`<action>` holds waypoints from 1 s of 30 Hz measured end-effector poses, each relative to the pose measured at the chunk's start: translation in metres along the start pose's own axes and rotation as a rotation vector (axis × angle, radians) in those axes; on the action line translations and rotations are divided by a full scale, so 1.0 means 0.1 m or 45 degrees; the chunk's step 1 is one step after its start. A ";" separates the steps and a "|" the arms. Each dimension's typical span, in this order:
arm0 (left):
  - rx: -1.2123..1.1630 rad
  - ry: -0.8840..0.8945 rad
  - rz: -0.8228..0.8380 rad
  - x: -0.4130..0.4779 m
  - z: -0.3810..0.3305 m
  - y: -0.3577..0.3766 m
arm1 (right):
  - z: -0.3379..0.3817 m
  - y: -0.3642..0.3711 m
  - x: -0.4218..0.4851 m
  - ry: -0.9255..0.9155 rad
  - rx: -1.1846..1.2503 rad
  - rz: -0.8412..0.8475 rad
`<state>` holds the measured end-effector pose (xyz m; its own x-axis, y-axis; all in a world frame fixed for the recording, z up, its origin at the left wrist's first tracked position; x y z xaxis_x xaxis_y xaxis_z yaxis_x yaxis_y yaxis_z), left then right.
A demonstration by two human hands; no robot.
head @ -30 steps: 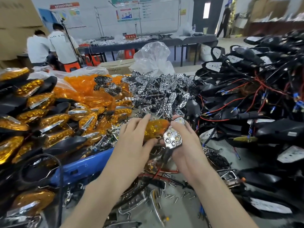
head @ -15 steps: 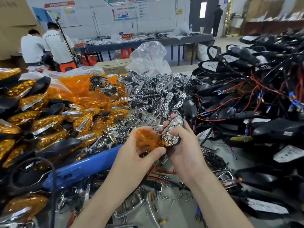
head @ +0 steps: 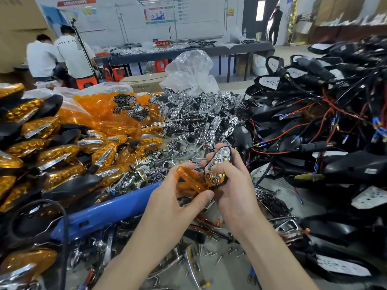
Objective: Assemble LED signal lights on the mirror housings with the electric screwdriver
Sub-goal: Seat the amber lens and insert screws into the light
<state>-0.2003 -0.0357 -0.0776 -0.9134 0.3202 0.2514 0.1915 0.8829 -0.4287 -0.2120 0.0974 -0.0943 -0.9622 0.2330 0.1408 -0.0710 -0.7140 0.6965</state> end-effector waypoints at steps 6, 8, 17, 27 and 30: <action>-0.037 -0.033 -0.009 0.00 0.01 0.00 | 0.01 0.02 -0.02 -0.023 -0.021 0.020; -0.039 -0.035 -0.004 0.00 0.01 0.01 | 0.02 0.03 -0.02 -0.037 -0.033 0.026; -0.006 -0.027 0.019 0.01 0.04 0.02 | 0.03 0.02 -0.02 -0.024 -0.071 0.045; 0.120 0.023 -0.029 0.04 -0.04 0.01 | 0.04 0.03 -0.02 -0.020 0.008 0.065; 0.095 0.046 -0.024 0.03 -0.06 0.03 | 0.04 0.02 -0.02 -0.034 -0.033 0.063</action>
<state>-0.2003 -0.0297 -0.0727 -0.9028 0.3171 0.2906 0.1459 0.8614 -0.4865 -0.2091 0.0980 -0.0908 -0.9574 0.2146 0.1934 -0.0308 -0.7416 0.6702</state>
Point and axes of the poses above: each hand's wrist, its own x-axis towards the middle knuckle, its own y-axis out of the palm, z = x × y, the point moved 5 cm from there along x, towards the middle knuckle, and after that the axes turned 5 degrees about -y, right-handed, at the moved point
